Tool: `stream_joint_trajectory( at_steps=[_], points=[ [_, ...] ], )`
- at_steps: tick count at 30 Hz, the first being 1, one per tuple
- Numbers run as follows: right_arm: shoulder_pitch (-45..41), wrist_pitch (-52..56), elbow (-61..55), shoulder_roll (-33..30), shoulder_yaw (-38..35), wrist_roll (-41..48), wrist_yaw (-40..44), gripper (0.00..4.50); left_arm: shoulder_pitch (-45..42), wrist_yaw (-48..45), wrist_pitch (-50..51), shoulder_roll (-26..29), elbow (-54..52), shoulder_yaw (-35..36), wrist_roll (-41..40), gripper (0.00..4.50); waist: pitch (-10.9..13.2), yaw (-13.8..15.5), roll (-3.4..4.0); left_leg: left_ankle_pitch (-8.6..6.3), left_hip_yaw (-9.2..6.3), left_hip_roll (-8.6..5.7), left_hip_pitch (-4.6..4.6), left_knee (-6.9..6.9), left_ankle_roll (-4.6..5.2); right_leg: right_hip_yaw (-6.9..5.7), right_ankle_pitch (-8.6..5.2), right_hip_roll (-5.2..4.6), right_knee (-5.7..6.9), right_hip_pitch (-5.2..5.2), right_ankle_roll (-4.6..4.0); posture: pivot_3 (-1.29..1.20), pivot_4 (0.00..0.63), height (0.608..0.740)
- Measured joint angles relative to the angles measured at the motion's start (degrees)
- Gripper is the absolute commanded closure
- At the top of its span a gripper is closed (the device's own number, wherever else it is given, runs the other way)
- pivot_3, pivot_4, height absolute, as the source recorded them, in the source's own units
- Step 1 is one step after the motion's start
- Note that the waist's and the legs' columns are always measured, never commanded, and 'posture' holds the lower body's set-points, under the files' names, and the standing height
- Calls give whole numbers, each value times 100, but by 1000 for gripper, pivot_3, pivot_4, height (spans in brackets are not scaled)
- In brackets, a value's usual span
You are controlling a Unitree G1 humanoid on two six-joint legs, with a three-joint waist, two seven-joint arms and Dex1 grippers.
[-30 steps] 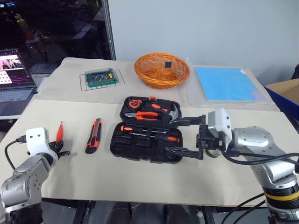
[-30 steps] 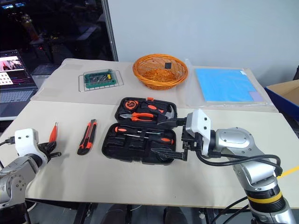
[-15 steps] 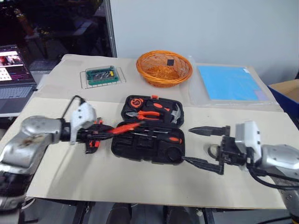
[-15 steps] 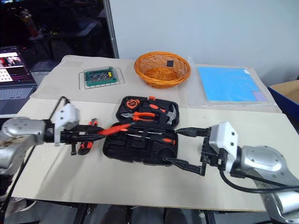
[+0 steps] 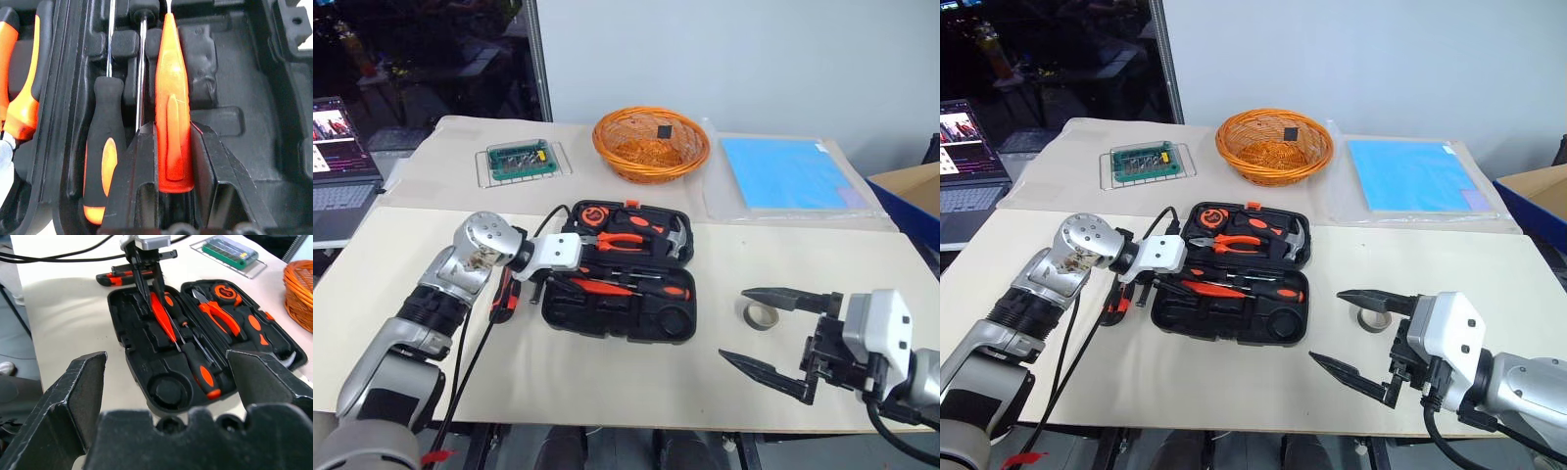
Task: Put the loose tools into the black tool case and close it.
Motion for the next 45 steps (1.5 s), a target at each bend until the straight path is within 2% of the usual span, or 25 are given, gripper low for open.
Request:
stream_joint_trajectory(
  at_steps=[6,15,16,18,19,20,22,25,26,30,31,37,41,45],
  points=[
    [82,0,-47,-29,-92,111,-68,0,148,-136,323,332,-280,146,38,4014,-1,-42,2,0,-3,1,6,9,0,0,-1,0,5,9,-2,0,150,740],
    [-165,-1,55,-210,92,114,-124,0,235,-104,401,360,-440,177,106,4014,-1,-38,0,0,-6,1,5,8,1,-2,0,1,7,8,3,0,150,740],
    [-170,-1,68,-220,105,116,-126,0,233,-115,395,359,-439,177,111,3019,-1,-39,0,0,-6,1,5,8,1,-2,0,1,7,8,3,0,150,740],
    [-171,-1,69,-238,106,132,-131,0,231,-131,406,350,-434,178,113,2439,-1,-40,1,0,-6,1,5,8,1,-2,0,1,7,8,4,0,150,740],
    [-171,-1,69,-243,106,145,-131,0,230,-108,422,345,-419,199,104,2000,-1,-40,0,0,-6,1,5,8,1,-2,0,1,8,8,4,0,150,740],
    [-169,-1,69,-244,105,151,-131,0,230,-89,461,336,-403,265,58,1687,-1,-40,1,0,-6,1,5,8,1,-2,1,1,8,8,4,0,150,740],
    [-161,-1,70,-245,105,154,-131,0,240,-142,667,344,-407,432,-124,1687,-1,-41,0,0,-6,1,5,9,1,-2,1,1,9,7,4,0,150,740],
    [-160,-2,71,-246,105,155,-133,0,370,-251,1261,355,-620,963,-770,2359,-1,-39,0,0,-7,1,5,10,1,-2,1,1,11,7,5,0,150,740],
    [-177,-2,78,-246,117,152,-137,0,395,-236,1586,348,-748,1156,-1020,2874,-1,-35,1,0,-8,1,5,11,1,-3,0,1,12,8,5,0,150,740],
    [-328,-7,152,-246,238,147,-156,0,609,248,2415,133,-1152,1699,-1539,4266,-2,-30,3,1,-10,0,6,18,2,-3,1,0,14,13,8,0,150,740],
    [-364,-8,174,-247,307,142,-158,0,784,508,2559,1,-1257,1774,-1555,4433,-3,-28,4,1,-11,-1,8,19,2,-3,1,0,15,15,8,0,150,740],
    [-438,-8,195,-247,406,131,-173,0,1703,2048,2770,-916,-1567,1870,-1454,4433,-3,-16,1,1,-17,-1,5,24,2,-4,5,1,16,15,5,0,150,740],
    [-416,-7,185,-247,431,132,-217,0,2243,2714,2464,-972,-2048,1837,-1102,4433,-4,-36,2,0,-15,-1,6,24,1,-1,15,1,15,16,-11,0,150,740],
    [-394,-7,168,-248,434,137,-286,0,2807,2945,2138,-890,-2582,1686,-936,4433,-37,-31,22,-1,-13,-1,20,24,1,-1,23,-1,13,27,-26,0,150,740]
  ],
)
